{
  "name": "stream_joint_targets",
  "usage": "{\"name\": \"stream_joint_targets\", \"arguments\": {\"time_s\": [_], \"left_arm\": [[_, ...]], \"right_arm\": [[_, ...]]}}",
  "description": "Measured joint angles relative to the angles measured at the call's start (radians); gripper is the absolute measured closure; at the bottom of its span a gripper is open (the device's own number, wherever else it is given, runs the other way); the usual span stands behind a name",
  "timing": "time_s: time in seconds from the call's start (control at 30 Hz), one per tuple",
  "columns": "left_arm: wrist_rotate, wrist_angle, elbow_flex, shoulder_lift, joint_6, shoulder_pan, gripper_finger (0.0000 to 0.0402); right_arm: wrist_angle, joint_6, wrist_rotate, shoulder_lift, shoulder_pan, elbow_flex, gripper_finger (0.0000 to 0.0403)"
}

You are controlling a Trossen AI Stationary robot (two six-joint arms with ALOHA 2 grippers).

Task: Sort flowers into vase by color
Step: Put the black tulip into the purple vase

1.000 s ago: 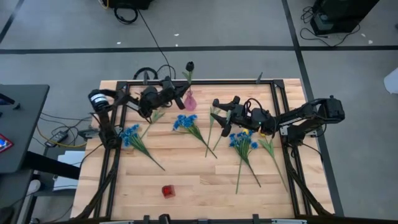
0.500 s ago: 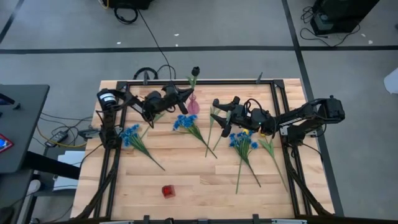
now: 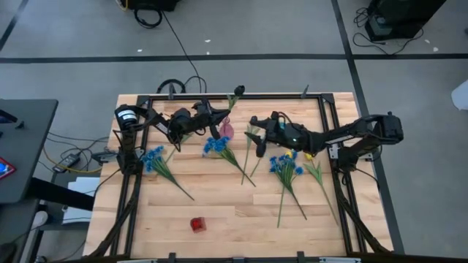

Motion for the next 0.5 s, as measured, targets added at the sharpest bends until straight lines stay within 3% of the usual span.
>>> {"name": "stream_joint_targets", "arguments": {"time_s": [0.27,0.4,0.5], "left_arm": [[0.046,0.0,-0.001,-0.006,0.002,0.0,0.0385],[0.078,0.0,-0.001,-0.006,-0.004,0.0,0.0385],[0.098,0.0,-0.001,-0.006,-0.004,0.0,0.0385]], "right_arm": [[-0.02,-0.006,-0.036,0.221,-0.056,0.141,0.0097],[-0.017,0.001,-0.048,0.326,-0.09,0.199,0.0098],[-0.013,0.01,-0.119,0.396,-0.112,0.253,0.0107]]}}
